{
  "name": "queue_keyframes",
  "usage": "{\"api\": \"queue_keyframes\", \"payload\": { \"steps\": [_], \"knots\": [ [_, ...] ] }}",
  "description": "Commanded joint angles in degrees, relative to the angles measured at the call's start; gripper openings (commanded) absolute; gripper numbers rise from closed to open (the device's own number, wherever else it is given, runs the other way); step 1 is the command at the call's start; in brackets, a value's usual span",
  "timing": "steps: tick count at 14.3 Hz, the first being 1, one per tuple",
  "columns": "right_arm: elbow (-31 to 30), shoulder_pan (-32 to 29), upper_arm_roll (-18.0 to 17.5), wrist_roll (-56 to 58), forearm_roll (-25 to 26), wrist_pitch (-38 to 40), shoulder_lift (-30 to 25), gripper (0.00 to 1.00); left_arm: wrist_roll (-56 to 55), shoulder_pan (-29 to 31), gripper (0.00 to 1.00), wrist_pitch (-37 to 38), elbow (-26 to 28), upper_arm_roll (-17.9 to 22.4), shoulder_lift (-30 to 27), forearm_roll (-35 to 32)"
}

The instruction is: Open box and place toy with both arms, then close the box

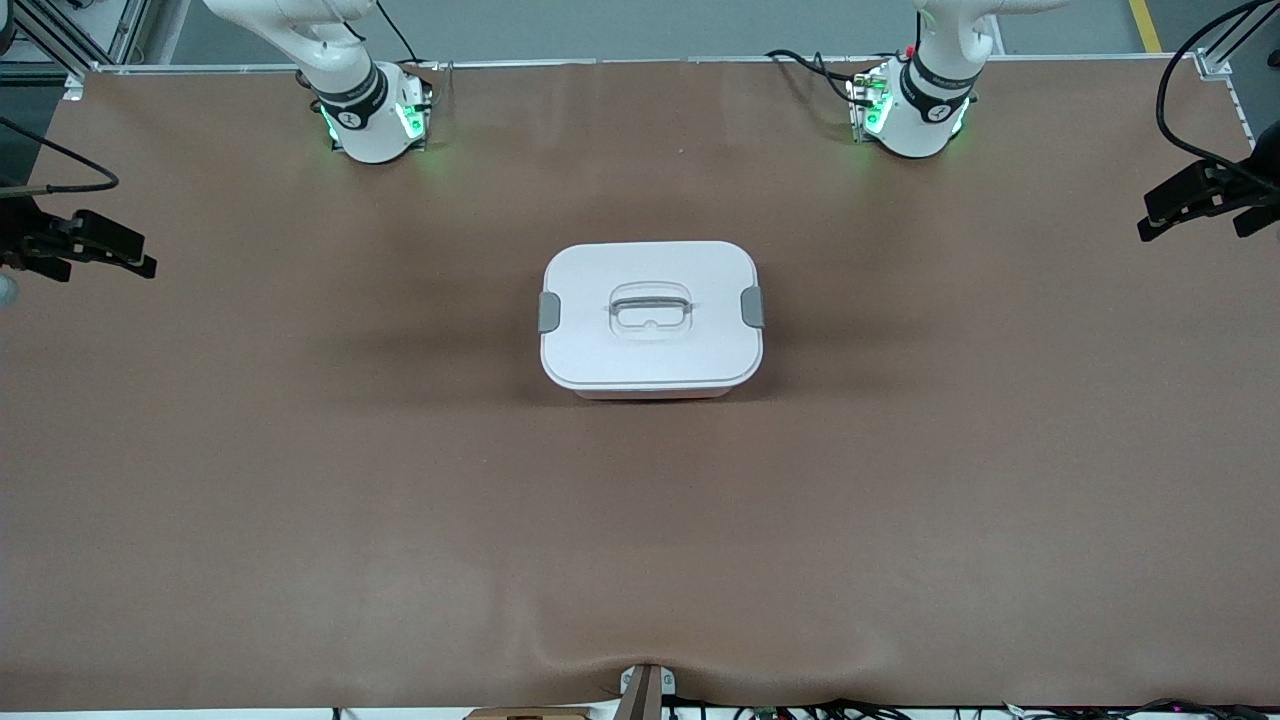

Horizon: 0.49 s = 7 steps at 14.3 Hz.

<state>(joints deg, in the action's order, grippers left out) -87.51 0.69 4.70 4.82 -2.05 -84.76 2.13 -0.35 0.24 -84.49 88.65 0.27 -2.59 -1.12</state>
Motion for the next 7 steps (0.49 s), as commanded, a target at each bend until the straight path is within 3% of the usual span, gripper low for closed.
{"api": "queue_keyframes", "payload": {
  "steps": [1, 7],
  "knots": [
    [1.2, -0.34, -0.31, 0.19, 0.55, 0.29, 0.51, 1.0, -0.18, 0.28, 1.0, 0.03, -1.2, 0.0, 0.4, 0.59],
    [1.2, -0.25, -0.31, 0.19, 0.55, -0.14, 0.51, 1.0, -0.36, 0.11, 1.0, 0.03, -1.2, 0.0, 0.4, 0.59]
  ]
}}
